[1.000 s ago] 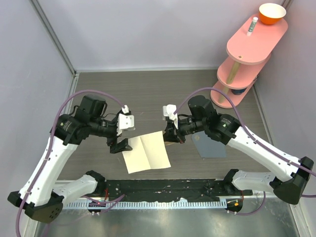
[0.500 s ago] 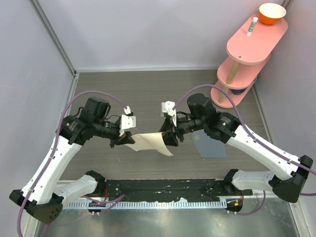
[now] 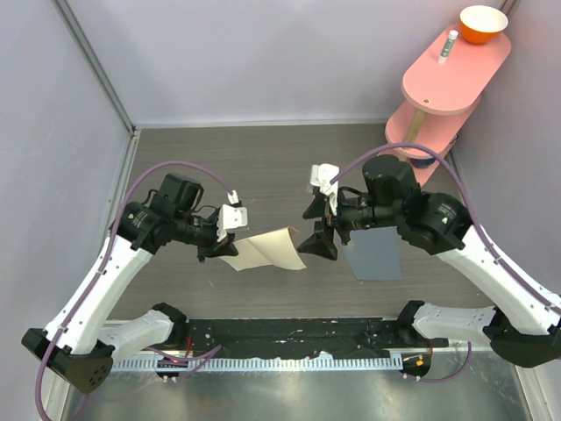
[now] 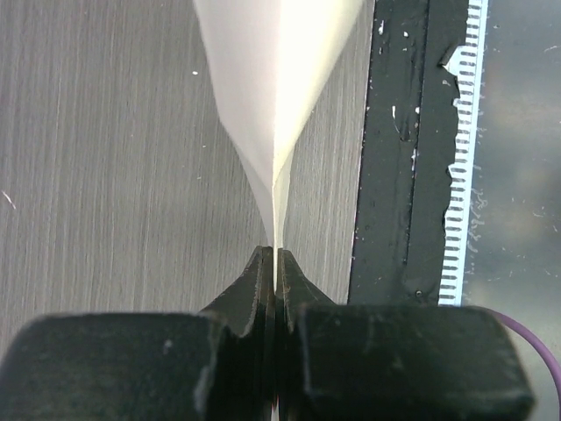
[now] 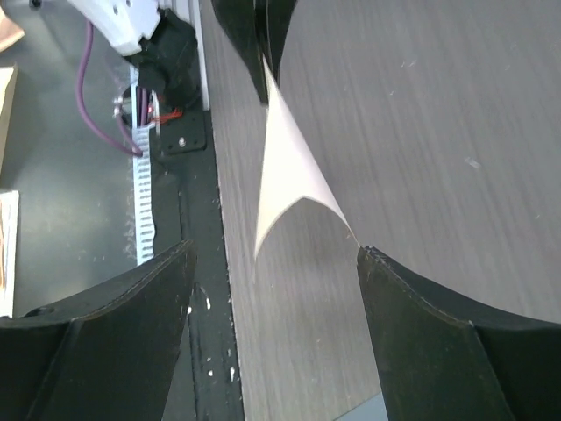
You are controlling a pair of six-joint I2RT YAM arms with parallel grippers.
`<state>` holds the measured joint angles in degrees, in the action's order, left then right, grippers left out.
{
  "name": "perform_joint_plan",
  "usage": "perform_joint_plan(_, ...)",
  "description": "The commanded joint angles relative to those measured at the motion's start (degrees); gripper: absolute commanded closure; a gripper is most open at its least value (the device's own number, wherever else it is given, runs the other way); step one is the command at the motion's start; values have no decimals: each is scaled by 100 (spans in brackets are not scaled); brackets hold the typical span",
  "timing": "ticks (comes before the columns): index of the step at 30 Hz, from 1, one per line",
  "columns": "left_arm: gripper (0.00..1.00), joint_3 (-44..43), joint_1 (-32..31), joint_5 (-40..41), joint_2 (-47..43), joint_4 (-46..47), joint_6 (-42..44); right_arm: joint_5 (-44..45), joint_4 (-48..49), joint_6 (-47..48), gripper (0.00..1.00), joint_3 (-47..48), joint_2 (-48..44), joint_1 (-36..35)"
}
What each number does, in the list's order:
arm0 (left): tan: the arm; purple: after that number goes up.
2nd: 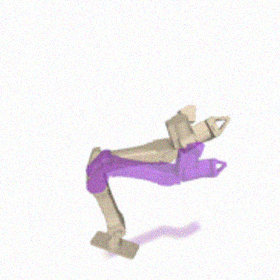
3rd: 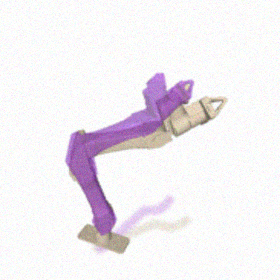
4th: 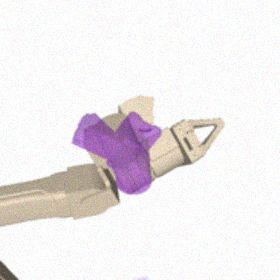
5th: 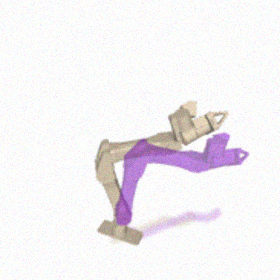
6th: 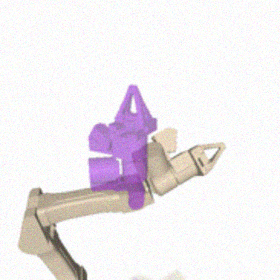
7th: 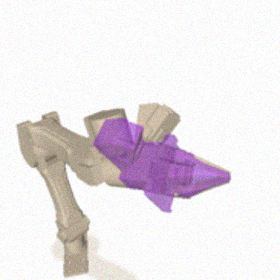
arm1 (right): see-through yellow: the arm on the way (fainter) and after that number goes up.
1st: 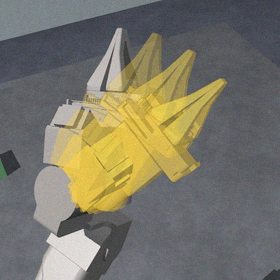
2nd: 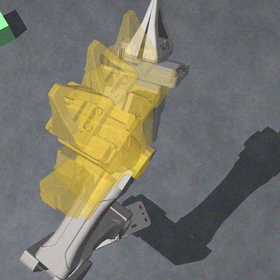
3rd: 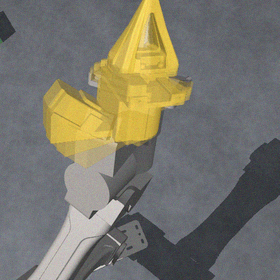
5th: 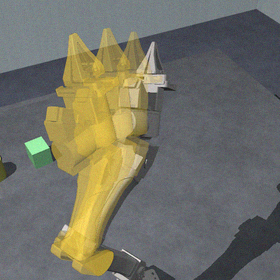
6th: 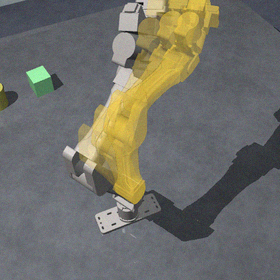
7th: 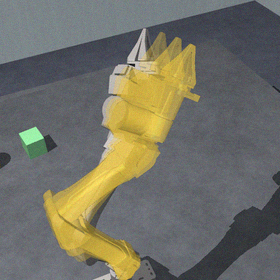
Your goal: Place the letter into the envelope and seal it
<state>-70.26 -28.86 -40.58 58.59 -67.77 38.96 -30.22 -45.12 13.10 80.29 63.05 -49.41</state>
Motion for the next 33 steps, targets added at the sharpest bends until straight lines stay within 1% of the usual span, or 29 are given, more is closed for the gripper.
perform_joint_plan(1,100,-111,-14,-55,109,211,-73,236,-462,263,20,900,313,-25)
perform_joint_plan(5,100,-304,-14,-178,267,45,-20,367,-331,429,17,1182,664,-51)
perform_joint_plan(11,100,-471,-14,-161,320,-87,-20,367,-277,588,16,1586,1270,-332)
perform_joint_plan(16,100,-445,-14,-117,311,-149,15,657,-366,842,16,1420,1412,-701)
perform_joint_plan(19,100,-410,-23,-126,294,-175,41,938,-348,1018,28,1261,1394,-790)
perform_joint_plan(20,100,-392,-14,-126,294,-175,41,1000,-365,1071,40,1235,1395,-790)
perform_joint_plan(23,100,-392,-14,-143,285,-193,112,1298,-374,1247,60,1164,1351,-825)
perform_joint_plan(26,100,-410,-14,-196,302,-210,129,1536,-401,1387,73,1129,1333,-851)
perform_joint_plan(29,100,-497,-23,-249,399,-237,94,1633,-471,1423,67,1173,1429,-886)
perform_joint_plan(30,100,-541,-14,-258,425,-254,77,1624,-549,1432,73,1225,1456,-895)
perform_joint_plan(31,100,-550,-23,-258,443,-263,77,1616,-585,1449,81,1234,1500,-904)
perform_joint_plan(32,100,-559,-23,-249,443,-255,24,1607,-603,1458,95,1243,1509,-904)
perform_joint_plan(33,100,-550,-14,-240,434,-237,-28,1607,-603,1467,99,1235,1500,-904)
